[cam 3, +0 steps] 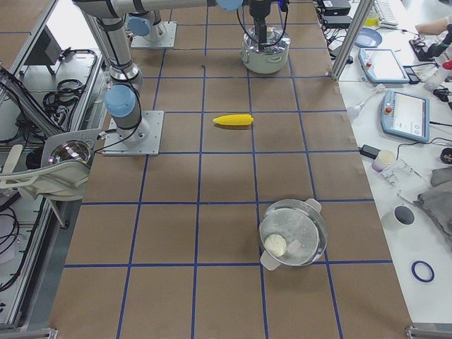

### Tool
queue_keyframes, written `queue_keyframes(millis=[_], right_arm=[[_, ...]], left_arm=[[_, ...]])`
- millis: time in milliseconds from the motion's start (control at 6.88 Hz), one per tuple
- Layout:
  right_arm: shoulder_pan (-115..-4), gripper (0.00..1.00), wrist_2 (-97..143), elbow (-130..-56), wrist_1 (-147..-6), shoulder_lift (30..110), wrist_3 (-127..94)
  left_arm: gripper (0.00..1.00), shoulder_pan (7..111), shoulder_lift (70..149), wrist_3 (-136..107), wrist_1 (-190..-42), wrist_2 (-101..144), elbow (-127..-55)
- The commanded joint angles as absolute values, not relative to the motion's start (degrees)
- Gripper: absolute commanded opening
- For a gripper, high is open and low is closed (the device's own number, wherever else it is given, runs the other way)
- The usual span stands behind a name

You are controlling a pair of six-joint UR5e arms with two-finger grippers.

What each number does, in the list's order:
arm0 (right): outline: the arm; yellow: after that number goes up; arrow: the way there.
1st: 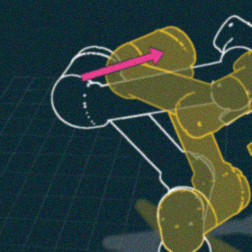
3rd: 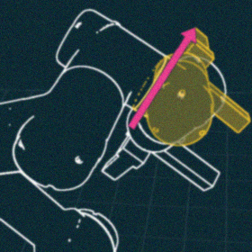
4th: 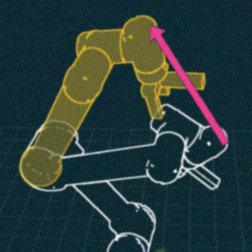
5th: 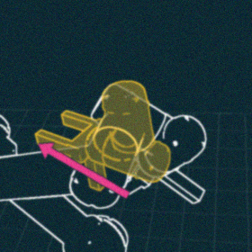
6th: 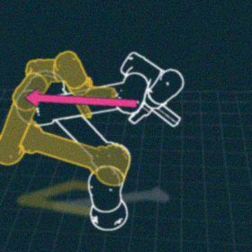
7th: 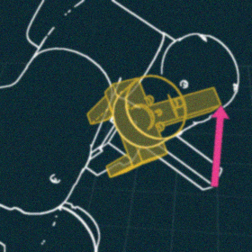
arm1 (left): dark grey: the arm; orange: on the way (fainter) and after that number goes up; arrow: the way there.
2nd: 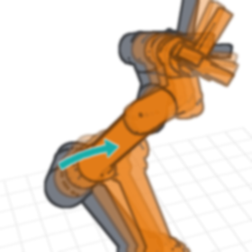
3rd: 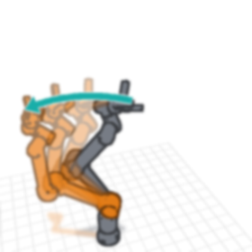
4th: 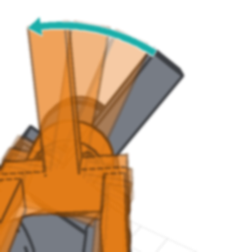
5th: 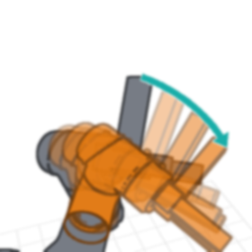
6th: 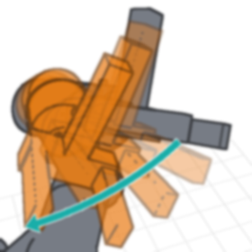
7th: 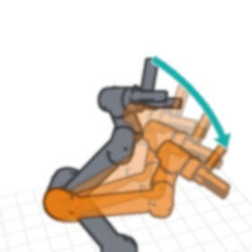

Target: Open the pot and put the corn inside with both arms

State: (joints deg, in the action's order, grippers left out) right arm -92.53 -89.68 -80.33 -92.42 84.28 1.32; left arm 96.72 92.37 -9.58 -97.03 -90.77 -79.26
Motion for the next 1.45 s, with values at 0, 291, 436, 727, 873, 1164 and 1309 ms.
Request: queue_keyframes(millis=[0,291,436,727,873,1164,1309], right_arm=[[-92.46,1.00,-89.65,-80.25,-92.46,84.29,1.23],[-92.46,1.00,-89.74,-80.33,-92.46,84.20,1.23],[-92.37,1.00,-89.74,-80.33,-92.55,84.11,1.32],[-92.20,1.00,-89.82,-80.42,-92.55,83.76,1.49],[-89.85,1.00,-89.74,-82.86,-92.81,82.89,1.41],[-85.79,1.00,-90.08,-91.71,-102.18,81.31,1.06],[-85.00,1.00,-89.74,-98.81,-105.87,80.95,0.71]], left_arm=[[1.00,96.59,92.46,-9.58,-97.03,-90.79,-79.28],[1.00,96.59,92.37,-9.58,-97.03,-90.70,-79.19],[1.00,96.59,92.46,-9.58,-97.03,-90.70,-79.28],[1.00,96.24,93.94,-9.32,-96.34,-90.53,-79.02],[1.00,95.81,97.61,-9.23,-89.89,-89.57,-78.67],[1.00,96.33,107.53,-9.67,-83.26,-89.38,-77.35],[1.00,97.20,111.41,-9.93,-79.32,-89.30,-77.34]])
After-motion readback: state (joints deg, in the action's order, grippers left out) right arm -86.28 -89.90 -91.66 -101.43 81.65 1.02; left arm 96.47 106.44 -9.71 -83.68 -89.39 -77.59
